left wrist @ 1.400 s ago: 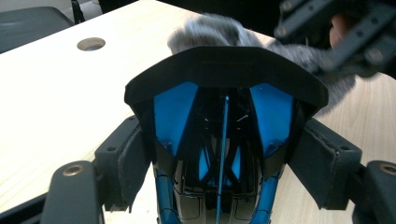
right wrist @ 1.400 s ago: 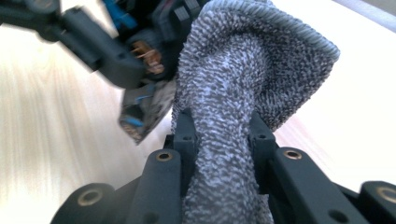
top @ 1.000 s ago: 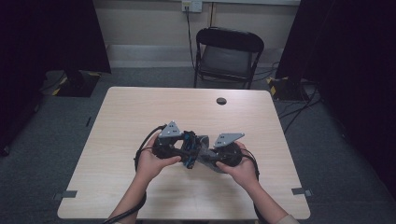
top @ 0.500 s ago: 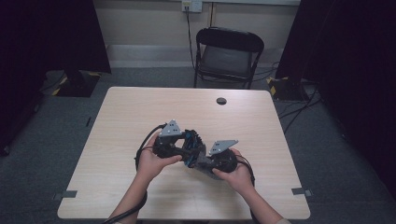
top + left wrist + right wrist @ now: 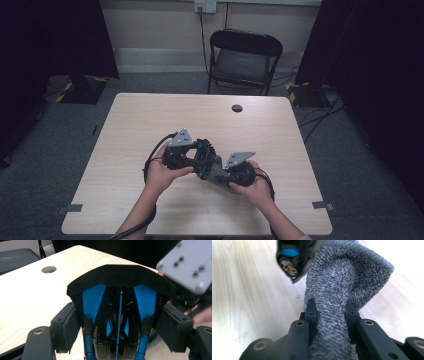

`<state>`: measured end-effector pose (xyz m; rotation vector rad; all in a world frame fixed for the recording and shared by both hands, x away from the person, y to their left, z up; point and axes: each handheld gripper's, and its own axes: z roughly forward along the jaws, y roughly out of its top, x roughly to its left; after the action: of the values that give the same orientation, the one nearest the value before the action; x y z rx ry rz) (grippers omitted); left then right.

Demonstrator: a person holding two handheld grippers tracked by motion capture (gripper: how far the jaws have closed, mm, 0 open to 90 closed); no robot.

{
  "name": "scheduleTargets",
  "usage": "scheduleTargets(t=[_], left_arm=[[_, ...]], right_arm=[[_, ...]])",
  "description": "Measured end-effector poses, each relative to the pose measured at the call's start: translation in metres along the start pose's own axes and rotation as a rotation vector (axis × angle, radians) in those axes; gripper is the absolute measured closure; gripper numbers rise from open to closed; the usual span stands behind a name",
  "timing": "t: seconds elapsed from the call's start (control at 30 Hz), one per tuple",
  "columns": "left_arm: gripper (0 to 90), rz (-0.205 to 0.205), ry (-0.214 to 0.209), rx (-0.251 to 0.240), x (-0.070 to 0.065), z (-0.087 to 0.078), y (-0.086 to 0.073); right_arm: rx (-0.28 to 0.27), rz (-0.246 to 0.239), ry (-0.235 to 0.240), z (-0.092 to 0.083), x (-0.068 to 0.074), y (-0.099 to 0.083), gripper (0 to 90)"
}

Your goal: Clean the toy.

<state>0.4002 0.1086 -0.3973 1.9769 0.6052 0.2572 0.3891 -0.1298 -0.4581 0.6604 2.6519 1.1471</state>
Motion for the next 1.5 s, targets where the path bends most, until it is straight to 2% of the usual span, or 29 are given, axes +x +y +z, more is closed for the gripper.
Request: scheduleTargets(t=[0.1,0.23,0.37,0.43,0.6,0.93,1.17,1.23,1.33,1.5], left_arm=[[25.3,-0.003,0.008,0.002,0.002,-0.001,-0.002],[25.3,-0.012,0.014,0.005,0.003,0.0,-0.005],[25.3,-0.017,0.029,0.011,0.006,0.001,-0.007],[25.3,-0.02,0.033,0.012,0.007,0.001,-0.007],[25.3,-0.017,0.034,0.008,0.006,0.001,-0.005],[25.3,-0.017,0.031,-0.004,0.005,-0.001,-0.003],[25.3,-0.019,0.022,-0.014,0.005,-0.003,-0.003],[25.3,-0.017,0.014,-0.012,0.004,-0.003,-0.003],[25.3,-0.014,0.008,-0.012,0.002,-0.004,-0.003],[25.3,-0.014,-0.004,-0.006,0.0,-0.002,-0.004]], right_arm=[[-0.025,0.023,-0.014,-0.011,-0.007,0.003,71.7],[-0.071,0.028,-0.042,-0.029,-0.016,0.014,71.7],[-0.112,0.031,-0.047,-0.041,-0.019,0.025,71.7],[-0.113,0.022,-0.038,-0.041,-0.016,0.027,71.7],[-0.095,0.006,-0.016,-0.032,-0.008,0.026,71.7],[-0.029,0.02,0.038,0.005,0.009,0.008,71.6],[0.02,0.005,0.045,0.016,0.012,0.001,71.6],[0.024,0.009,0.034,0.013,0.008,0.001,71.6],[0.001,0.02,0.004,0.002,-0.001,0.005,71.6],[-0.069,0.032,-0.053,-0.025,-0.018,0.023,71.6]])
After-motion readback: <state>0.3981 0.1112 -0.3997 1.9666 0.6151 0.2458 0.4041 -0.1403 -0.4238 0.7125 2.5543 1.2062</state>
